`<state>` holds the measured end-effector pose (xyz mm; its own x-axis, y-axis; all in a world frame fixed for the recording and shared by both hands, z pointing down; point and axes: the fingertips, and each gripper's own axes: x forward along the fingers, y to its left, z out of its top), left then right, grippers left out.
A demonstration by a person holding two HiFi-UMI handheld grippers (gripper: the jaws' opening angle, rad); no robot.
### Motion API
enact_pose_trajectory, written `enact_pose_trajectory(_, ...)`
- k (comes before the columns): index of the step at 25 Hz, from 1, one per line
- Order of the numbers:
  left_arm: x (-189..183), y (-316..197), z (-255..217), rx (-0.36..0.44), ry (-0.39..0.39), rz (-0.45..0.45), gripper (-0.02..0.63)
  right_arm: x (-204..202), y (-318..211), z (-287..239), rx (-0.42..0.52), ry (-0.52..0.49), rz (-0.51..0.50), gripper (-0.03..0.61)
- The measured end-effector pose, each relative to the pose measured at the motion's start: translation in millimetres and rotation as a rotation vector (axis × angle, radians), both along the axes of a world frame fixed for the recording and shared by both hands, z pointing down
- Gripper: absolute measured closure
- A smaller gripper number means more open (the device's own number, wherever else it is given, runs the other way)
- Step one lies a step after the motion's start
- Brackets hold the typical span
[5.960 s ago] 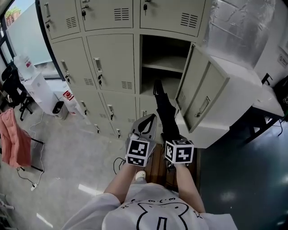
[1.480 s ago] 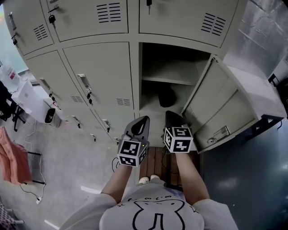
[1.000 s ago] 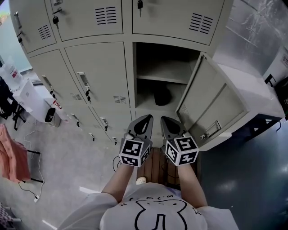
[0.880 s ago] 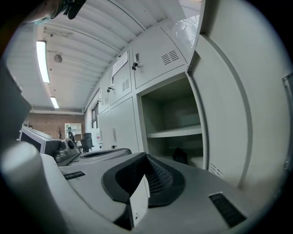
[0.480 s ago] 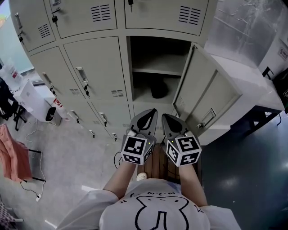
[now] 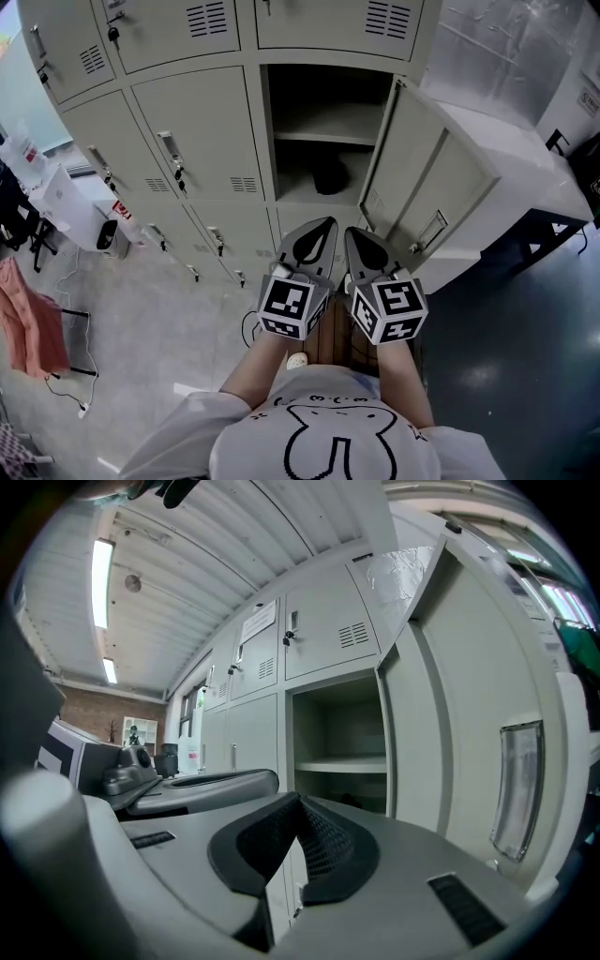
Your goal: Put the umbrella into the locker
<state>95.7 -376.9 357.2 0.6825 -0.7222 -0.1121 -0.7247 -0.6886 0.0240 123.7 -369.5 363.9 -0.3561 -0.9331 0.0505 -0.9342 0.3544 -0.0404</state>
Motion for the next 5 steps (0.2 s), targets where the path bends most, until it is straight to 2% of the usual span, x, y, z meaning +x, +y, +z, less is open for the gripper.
enact_pose_trajectory(5, 4.0, 5.8, -6.0, 0.023, 0.006, 0.007, 0.614, 3.6, 4.1, -0.9, 0.003, -0.033, 0.006, 0.591)
